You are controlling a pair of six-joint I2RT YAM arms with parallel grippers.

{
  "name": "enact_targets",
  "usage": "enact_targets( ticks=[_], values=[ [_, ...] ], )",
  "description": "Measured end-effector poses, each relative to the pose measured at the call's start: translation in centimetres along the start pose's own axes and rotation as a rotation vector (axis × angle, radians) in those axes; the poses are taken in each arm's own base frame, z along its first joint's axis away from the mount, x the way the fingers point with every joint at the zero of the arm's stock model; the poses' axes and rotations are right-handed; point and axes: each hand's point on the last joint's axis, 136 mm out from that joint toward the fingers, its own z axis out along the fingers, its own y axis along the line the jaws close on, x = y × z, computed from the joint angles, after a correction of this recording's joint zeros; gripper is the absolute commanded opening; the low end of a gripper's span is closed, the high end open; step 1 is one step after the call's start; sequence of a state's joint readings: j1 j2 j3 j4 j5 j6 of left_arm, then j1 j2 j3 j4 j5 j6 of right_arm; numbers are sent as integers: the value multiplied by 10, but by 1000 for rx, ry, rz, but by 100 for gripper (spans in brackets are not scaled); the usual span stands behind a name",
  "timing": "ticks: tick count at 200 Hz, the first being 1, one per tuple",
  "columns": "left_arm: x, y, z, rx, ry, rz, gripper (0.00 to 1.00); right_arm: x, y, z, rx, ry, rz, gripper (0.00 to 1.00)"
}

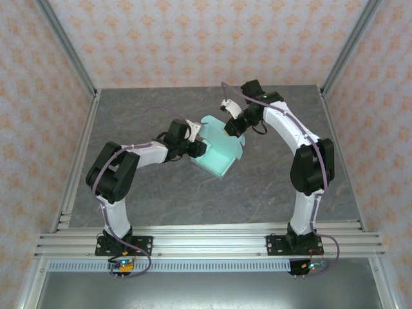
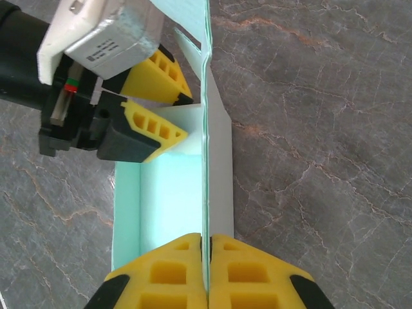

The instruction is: Fold the paper box

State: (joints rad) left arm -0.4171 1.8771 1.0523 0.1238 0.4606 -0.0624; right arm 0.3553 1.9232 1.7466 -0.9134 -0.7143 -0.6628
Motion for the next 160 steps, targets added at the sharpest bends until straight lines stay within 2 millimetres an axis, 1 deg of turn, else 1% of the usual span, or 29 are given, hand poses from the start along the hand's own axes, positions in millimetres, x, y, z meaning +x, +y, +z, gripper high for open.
enact_targets(
  ticks=[28, 53, 93, 119, 160],
  values=[
    [5, 1, 5, -1, 22, 14, 34, 1, 0, 0, 2, 6, 3, 0],
    [6, -1, 5, 4, 25, 22, 26, 2, -2, 0, 12, 8, 15, 0],
    [12, -3, 8, -16, 34, 37, 25, 3, -6, 1, 32, 12, 67, 0],
    [16, -1, 9, -64, 28, 63, 20, 3, -8, 3, 38, 5, 97, 0],
    [19, 1, 7, -125, 22, 107, 22, 4, -10, 4, 47, 3, 117, 1]
  ],
)
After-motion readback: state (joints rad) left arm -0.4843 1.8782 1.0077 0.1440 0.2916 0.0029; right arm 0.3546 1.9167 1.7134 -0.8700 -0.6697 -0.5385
